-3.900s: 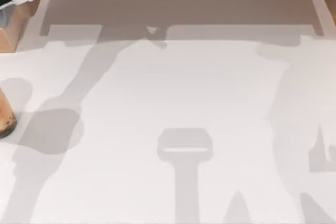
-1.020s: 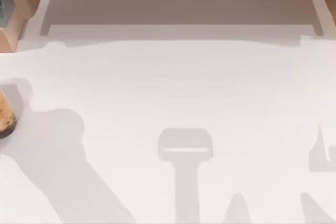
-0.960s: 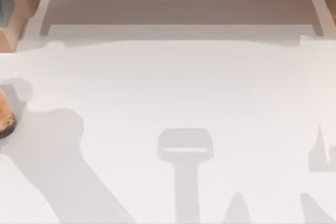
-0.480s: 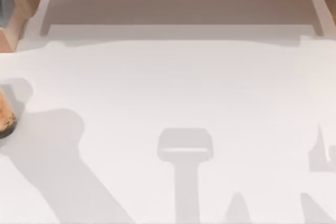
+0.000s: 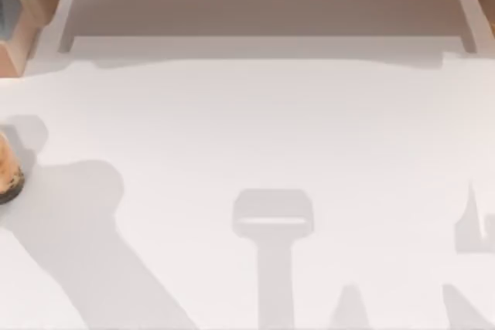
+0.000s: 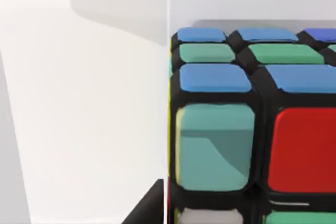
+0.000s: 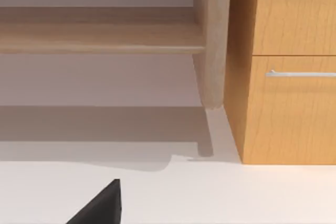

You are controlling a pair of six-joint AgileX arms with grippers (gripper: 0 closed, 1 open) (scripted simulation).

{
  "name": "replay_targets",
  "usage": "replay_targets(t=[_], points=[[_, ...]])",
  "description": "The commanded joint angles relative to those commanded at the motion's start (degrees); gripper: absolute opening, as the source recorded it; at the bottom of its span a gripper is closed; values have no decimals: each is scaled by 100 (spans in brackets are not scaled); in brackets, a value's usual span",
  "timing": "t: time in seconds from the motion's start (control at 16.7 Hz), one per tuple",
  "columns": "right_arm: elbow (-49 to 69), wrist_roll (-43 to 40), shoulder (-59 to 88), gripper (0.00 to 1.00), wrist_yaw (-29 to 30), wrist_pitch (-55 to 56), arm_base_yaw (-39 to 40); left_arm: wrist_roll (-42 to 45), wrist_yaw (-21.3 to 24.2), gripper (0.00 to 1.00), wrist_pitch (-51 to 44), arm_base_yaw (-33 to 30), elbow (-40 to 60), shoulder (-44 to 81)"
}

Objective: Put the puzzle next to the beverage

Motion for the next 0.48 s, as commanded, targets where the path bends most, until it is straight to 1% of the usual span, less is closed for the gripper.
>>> replay_targets(t=[0.12,0.18,0.48], points=[[0,0,0,100,0,0,0,0,0,98,0,0,0,0],[0,0,0,100,0,0,0,0,0,100,0,0,0,0],[0,0,0,100,0,0,0,0,0,100,0,0,0,0]])
